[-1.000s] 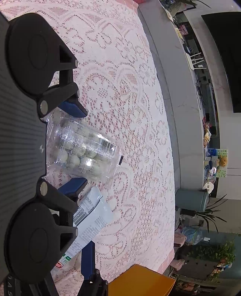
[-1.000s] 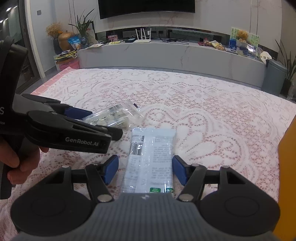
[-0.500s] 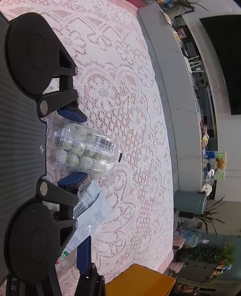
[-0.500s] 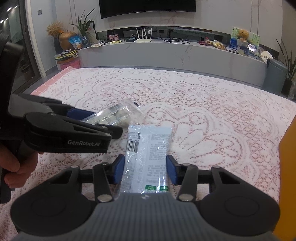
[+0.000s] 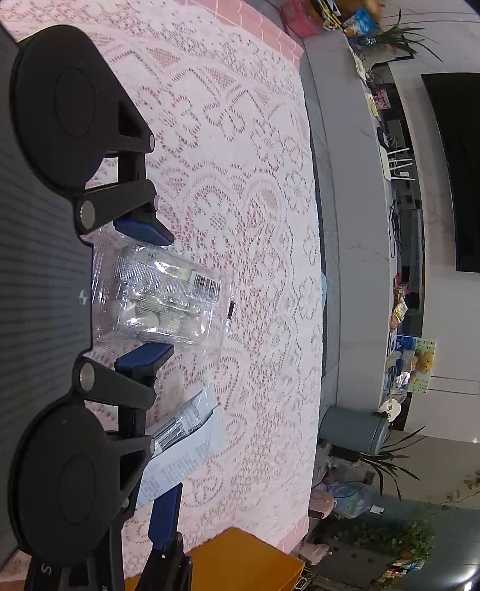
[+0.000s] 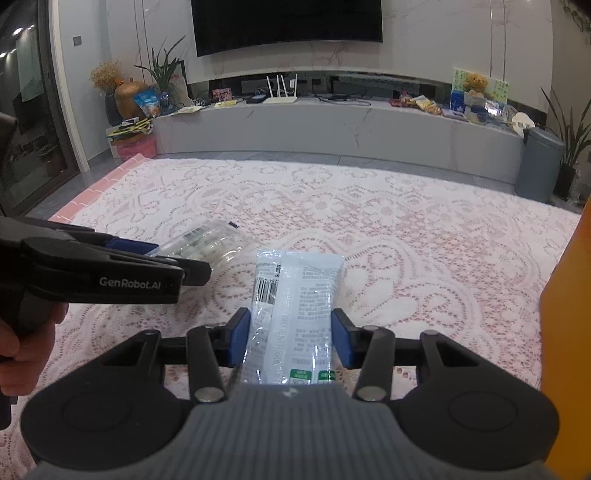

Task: Organize snacks
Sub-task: 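Carry the white packet and clear tray over the orange box with both tools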

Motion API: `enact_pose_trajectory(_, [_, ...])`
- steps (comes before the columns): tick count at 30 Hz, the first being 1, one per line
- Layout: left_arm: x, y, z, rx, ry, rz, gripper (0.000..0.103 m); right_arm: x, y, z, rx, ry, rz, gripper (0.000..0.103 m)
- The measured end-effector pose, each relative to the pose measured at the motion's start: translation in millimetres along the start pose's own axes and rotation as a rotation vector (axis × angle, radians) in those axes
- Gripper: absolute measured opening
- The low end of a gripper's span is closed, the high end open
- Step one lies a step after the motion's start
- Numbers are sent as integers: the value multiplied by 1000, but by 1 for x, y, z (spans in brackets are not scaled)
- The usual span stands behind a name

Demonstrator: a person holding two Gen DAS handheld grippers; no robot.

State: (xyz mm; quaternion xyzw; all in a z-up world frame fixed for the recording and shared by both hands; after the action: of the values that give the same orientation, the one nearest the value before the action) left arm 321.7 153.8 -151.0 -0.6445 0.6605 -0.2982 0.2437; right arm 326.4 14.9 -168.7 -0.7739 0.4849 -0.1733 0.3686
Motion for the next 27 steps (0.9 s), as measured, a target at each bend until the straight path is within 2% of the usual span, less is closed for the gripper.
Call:
enact_pose_trajectory(14, [11, 4, -50, -8, 2, -105, 65, -10, 11, -44, -21, 4, -7, 46])
enact_pose_trajectory(20, [32, 10, -80, -15, -6, -152, 64, -7, 12, -75, -17, 14, 19, 45])
enact_pose_trajectory(27, [67, 9, -115, -12, 7, -131, 63, 12, 11, -122, 6, 35, 62, 45])
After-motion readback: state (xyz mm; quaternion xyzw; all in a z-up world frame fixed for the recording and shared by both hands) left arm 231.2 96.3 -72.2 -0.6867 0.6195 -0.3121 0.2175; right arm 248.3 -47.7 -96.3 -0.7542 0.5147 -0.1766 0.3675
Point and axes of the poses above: each gripper's, at about its wrist camera, not at the fingertips, and z roughly the way its jaws point, x to its right, y to its underside, the point moved 7 cm from there along z, roughly the way its jaws point
